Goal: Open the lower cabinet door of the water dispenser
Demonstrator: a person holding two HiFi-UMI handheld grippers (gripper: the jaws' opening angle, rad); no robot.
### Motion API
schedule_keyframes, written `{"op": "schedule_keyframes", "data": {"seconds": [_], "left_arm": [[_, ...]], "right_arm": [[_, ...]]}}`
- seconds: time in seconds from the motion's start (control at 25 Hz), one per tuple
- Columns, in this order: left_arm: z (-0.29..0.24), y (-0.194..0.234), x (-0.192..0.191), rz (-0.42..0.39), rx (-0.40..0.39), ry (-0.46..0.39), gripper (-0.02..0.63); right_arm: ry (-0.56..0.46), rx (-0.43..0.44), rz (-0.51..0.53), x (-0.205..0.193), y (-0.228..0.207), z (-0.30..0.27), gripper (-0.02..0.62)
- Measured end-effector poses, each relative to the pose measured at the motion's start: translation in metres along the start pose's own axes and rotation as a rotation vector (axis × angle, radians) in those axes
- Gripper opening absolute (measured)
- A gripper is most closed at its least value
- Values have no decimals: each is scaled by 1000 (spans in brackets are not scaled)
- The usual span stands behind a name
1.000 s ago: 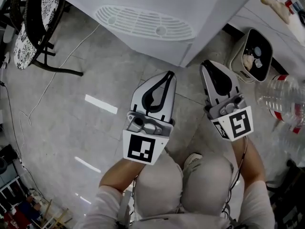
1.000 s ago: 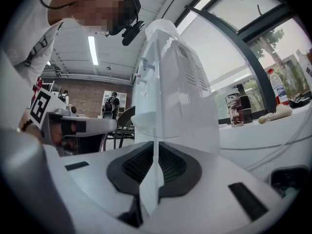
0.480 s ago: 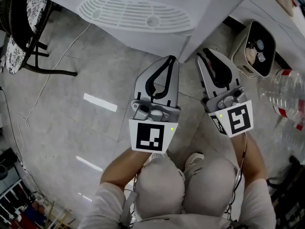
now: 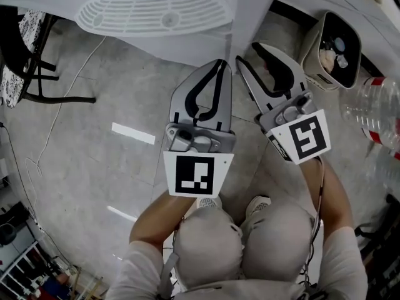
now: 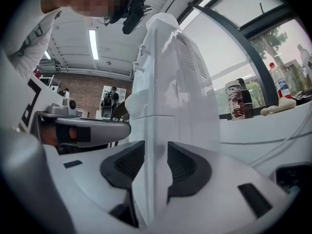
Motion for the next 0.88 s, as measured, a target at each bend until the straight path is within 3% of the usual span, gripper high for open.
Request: {"op": "schedule_keyframes", "data": {"seconds": [0.44, 0.88], "left_arm": [[4, -3, -3, -1, 5, -14, 5], [23, 8, 2, -7, 57, -41, 5]], "right_arm": [[-10, 25, -7, -3, -7, -12, 207], [-54, -55, -64, -7, -3, -8, 150]]}}
Point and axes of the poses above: the fingertips, and each gripper's own axes: z backward along the fingers, y to its left, x out of its top, the point moved 10 cm from there along z, backward along the fingers, and after that the axes turned 8 degrees about -x, right-handed, at the moved point
